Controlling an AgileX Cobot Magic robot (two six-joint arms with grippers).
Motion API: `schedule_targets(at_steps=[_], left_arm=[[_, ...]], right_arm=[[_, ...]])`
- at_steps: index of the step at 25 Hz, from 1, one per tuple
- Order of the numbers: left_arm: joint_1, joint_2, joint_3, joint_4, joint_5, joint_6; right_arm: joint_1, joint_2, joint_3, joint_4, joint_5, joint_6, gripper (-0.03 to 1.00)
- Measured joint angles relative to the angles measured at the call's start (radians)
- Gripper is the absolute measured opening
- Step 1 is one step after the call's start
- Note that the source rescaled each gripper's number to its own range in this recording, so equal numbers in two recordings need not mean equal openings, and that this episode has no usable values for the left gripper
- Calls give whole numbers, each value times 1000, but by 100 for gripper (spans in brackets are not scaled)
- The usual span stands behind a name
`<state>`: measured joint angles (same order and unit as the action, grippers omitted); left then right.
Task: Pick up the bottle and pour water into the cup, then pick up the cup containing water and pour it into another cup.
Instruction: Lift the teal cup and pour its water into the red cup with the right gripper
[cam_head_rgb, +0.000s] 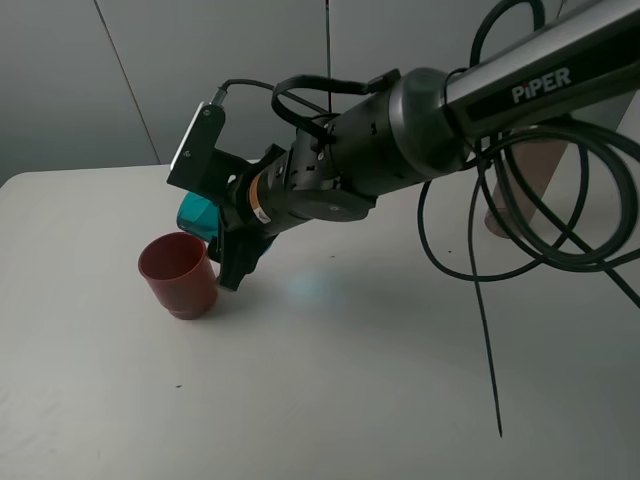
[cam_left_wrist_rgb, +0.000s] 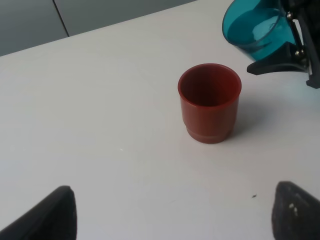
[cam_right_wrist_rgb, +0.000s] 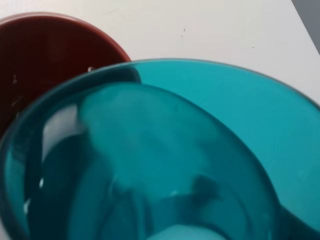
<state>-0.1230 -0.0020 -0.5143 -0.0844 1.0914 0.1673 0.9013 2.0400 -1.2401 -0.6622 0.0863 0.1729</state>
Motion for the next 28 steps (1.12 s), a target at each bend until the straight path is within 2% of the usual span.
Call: schedule_targets(at_steps=[8,16,28], left_arm=[[0,0,0,0,0,0],[0,0,0,2,0,0],[0,0,0,4,0,0]], right_arm=[[4,37,-45,0,95,-17,4],[6,37,-60,-8,141,-27,4],[6,37,-60,-8,161,-42,4]])
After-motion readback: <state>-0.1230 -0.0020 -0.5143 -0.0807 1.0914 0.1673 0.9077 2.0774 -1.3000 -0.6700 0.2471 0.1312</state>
